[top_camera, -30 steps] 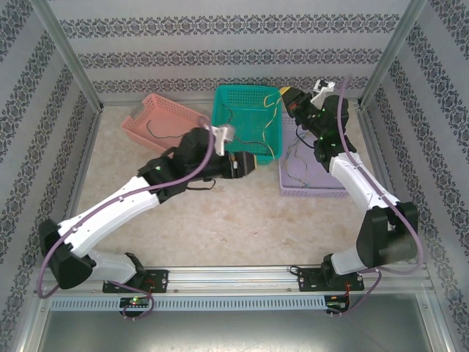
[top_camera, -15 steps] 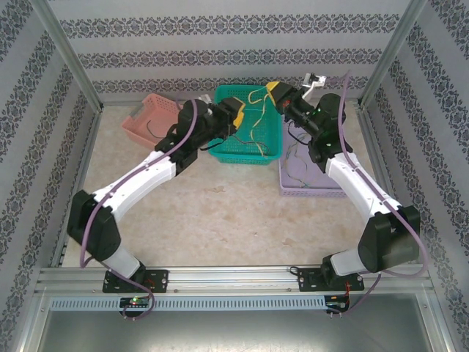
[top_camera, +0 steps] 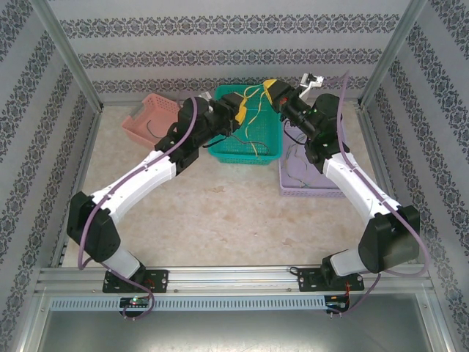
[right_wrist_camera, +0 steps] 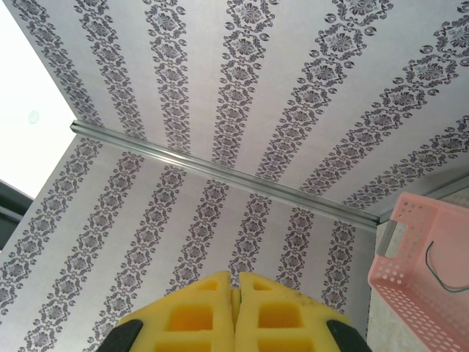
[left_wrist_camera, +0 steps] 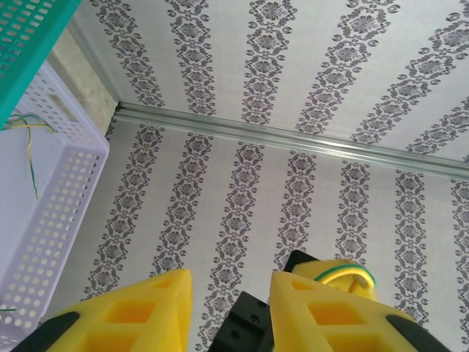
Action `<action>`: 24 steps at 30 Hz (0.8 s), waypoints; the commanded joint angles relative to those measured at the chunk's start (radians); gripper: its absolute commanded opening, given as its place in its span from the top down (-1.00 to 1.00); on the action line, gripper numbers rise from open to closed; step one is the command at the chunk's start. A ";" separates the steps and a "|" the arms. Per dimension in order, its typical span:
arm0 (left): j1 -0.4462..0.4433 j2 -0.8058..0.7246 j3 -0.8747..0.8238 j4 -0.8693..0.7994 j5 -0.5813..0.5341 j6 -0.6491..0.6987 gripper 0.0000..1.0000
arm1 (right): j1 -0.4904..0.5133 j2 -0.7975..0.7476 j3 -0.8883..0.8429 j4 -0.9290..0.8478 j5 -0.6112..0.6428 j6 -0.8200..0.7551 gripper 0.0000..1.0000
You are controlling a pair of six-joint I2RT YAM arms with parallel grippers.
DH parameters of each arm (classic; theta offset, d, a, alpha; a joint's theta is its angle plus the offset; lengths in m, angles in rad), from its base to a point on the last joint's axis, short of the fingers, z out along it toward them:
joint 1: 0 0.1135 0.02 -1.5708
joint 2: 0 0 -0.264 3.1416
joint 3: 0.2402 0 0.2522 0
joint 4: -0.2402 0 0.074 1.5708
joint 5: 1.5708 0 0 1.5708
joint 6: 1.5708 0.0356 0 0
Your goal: Untangle the cables
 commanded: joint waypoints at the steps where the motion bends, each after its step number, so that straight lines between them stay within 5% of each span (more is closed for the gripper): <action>1: -0.012 -0.074 -0.004 -0.002 -0.035 -0.017 0.18 | 0.003 0.009 0.021 -0.010 -0.016 0.006 1.00; 20: -0.012 0.039 0.093 -0.022 0.044 -0.031 0.21 | 0.042 -0.020 -0.003 -0.036 -0.006 0.011 1.00; 22: -0.013 0.050 0.109 -0.027 0.051 -0.020 0.29 | 0.047 -0.026 -0.012 -0.038 -0.006 0.009 1.00; 24: -0.012 0.058 0.114 -0.029 0.064 -0.008 0.57 | 0.044 -0.034 -0.022 -0.044 -0.007 0.007 1.00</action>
